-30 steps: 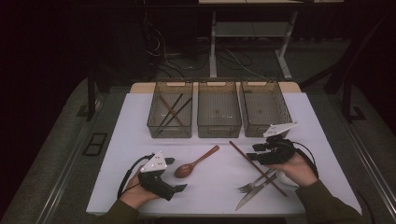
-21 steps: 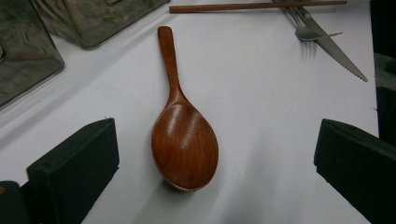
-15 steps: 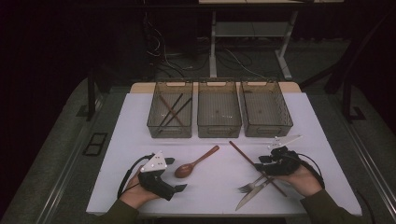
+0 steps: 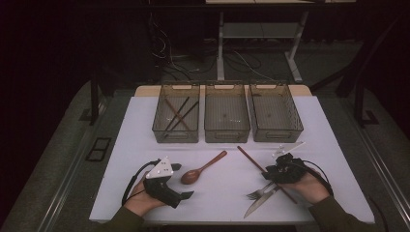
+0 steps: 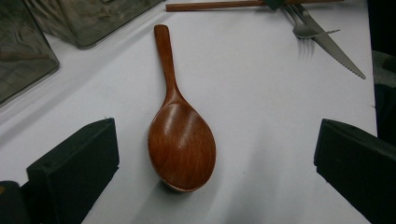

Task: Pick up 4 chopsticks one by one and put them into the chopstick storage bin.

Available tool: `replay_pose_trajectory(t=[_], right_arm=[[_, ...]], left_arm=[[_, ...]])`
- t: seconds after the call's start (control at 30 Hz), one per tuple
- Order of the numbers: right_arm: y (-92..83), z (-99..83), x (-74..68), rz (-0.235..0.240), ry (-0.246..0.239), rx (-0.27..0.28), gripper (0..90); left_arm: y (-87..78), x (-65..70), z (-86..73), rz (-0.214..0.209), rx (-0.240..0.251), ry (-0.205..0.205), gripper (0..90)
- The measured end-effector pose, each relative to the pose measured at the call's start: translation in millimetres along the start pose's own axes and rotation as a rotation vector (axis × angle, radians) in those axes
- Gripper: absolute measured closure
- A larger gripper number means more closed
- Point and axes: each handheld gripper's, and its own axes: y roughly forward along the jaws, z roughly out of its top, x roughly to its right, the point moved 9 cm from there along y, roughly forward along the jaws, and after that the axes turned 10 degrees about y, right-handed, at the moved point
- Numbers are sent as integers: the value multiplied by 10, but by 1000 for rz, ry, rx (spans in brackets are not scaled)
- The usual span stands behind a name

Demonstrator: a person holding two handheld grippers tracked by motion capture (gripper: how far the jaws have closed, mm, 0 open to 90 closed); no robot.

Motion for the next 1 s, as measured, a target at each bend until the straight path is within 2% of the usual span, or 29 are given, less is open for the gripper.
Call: replay_pose_trajectory(t=[0.47,1.0], right_arm=[[33,-29,-8,-25,-32,-29,743],[37,-25,13,-49,-35,-29,825]], left_arm=[[4,2,0,-1,1,2,0],[6,6,-1,-5,0,1,0]])
